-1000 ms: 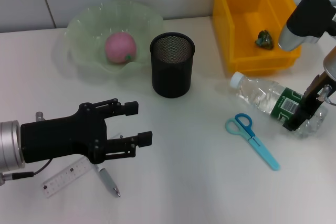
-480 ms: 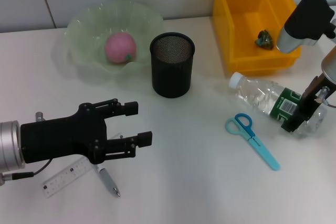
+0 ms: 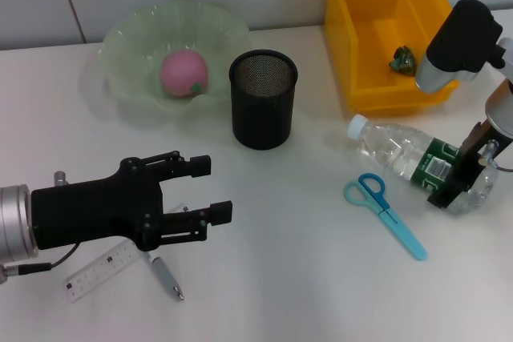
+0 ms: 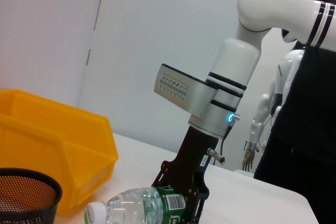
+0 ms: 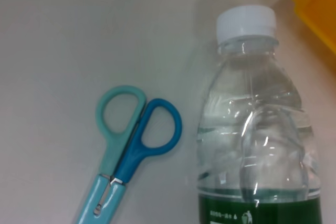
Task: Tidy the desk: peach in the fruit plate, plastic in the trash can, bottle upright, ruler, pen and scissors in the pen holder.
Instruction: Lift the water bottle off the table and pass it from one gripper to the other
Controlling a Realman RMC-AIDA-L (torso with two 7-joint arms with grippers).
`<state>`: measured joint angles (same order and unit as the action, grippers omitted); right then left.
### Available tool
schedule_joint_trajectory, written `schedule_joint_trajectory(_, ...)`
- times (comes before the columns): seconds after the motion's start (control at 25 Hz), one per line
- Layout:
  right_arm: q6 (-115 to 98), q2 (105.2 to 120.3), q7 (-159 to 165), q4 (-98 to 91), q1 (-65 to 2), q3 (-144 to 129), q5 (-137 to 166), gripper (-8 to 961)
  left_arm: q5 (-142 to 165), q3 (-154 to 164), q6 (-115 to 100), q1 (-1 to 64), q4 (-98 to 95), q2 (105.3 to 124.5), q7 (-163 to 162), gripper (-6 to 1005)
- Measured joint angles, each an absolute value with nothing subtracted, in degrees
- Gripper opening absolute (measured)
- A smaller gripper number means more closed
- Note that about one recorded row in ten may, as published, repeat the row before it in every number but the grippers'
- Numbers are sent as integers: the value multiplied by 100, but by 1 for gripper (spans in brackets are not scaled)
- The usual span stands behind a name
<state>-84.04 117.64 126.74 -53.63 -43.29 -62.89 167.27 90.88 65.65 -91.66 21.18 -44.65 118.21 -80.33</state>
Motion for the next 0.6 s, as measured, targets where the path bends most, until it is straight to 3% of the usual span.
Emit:
schedule_joint_trajectory(0.36,-8543,11873,12596,-5987,-4026,-6260,16487,796,9088,6487,-9218,2118,-4465,11821,-8033,786)
schedule_joint_trajectory(0.6,-8691,11851,12541,-6397,-3817,-6249,16075,795,9088,6468,-9233,2118,-4464,11816,-8033,785)
